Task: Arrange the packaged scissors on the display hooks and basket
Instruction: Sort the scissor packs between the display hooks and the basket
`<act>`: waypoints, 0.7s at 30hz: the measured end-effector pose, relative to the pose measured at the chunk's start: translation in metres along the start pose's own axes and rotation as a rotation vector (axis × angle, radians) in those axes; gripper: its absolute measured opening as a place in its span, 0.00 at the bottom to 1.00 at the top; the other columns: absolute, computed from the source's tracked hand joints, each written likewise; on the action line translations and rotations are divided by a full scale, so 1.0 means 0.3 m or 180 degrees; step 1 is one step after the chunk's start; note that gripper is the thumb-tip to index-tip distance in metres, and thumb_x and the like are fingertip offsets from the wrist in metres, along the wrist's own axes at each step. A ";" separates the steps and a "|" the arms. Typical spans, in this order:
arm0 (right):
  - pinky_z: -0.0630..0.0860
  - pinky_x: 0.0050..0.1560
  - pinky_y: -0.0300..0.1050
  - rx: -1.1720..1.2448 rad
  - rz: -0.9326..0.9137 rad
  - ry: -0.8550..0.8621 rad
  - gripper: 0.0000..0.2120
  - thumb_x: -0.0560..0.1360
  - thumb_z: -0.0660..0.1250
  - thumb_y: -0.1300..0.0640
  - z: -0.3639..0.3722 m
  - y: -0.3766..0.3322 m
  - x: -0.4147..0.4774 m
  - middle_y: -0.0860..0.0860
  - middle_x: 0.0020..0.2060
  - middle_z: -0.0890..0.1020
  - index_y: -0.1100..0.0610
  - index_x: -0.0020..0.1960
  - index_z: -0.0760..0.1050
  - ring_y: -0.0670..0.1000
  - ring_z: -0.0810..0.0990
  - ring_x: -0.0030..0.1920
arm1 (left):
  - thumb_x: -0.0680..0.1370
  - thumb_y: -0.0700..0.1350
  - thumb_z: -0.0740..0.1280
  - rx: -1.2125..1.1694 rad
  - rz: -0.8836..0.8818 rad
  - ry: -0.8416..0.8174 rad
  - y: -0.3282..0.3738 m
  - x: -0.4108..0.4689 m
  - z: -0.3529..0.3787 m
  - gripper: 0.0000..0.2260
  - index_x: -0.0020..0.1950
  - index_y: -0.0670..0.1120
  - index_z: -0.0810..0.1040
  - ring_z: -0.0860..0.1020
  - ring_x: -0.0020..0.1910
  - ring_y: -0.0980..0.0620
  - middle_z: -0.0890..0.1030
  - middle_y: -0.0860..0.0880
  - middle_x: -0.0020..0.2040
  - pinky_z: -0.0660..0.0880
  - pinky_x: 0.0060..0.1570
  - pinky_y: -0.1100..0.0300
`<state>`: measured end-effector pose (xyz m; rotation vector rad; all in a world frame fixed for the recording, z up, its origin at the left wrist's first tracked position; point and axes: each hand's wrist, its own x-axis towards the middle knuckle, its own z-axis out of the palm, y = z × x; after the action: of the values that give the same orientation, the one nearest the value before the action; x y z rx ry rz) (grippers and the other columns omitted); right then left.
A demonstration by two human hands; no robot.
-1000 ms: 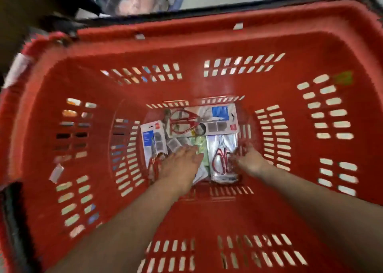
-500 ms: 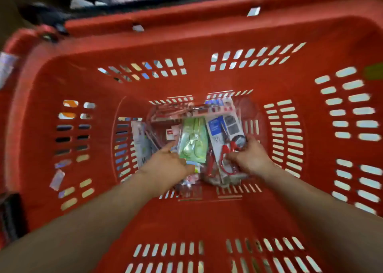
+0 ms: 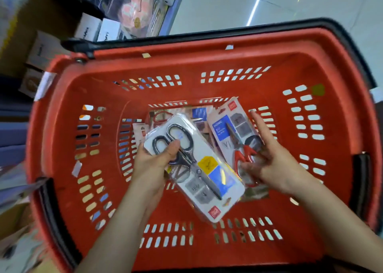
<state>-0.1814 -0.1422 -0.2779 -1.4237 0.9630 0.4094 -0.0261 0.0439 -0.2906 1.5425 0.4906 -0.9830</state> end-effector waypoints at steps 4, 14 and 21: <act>0.83 0.49 0.52 -0.0020 0.0245 -0.0372 0.21 0.77 0.65 0.73 -0.028 -0.101 -0.086 0.51 0.55 0.84 0.49 0.55 0.83 0.50 0.82 0.44 | 0.66 0.42 0.73 -0.0491 -0.0066 0.0220 0.047 -0.091 0.033 0.27 0.64 0.42 0.74 0.85 0.42 0.48 0.85 0.45 0.49 0.81 0.38 0.53; 0.60 0.23 0.34 0.0316 -0.0095 0.0057 0.25 0.75 0.63 0.76 -0.077 -0.435 -0.390 0.47 0.21 0.70 0.53 0.27 0.79 0.45 0.63 0.23 | 0.65 0.38 0.80 0.2114 0.1269 -0.1045 0.492 -0.552 0.111 0.26 0.55 0.61 0.78 0.80 0.51 0.62 0.83 0.63 0.50 0.75 0.56 0.66; 0.76 0.46 0.46 0.0012 -0.0604 -0.0011 0.20 0.77 0.65 0.69 -0.226 -0.795 -0.780 0.54 0.34 0.84 0.45 0.47 0.86 0.49 0.78 0.36 | 0.78 0.44 0.70 0.4059 0.1778 -0.1768 0.909 -0.921 0.143 0.31 0.75 0.64 0.61 0.71 0.69 0.54 0.72 0.56 0.71 0.69 0.67 0.56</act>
<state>-0.1591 -0.1745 0.0606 -1.4956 0.8169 0.2690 0.0167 0.0001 0.0950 2.1458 -1.1308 -1.2515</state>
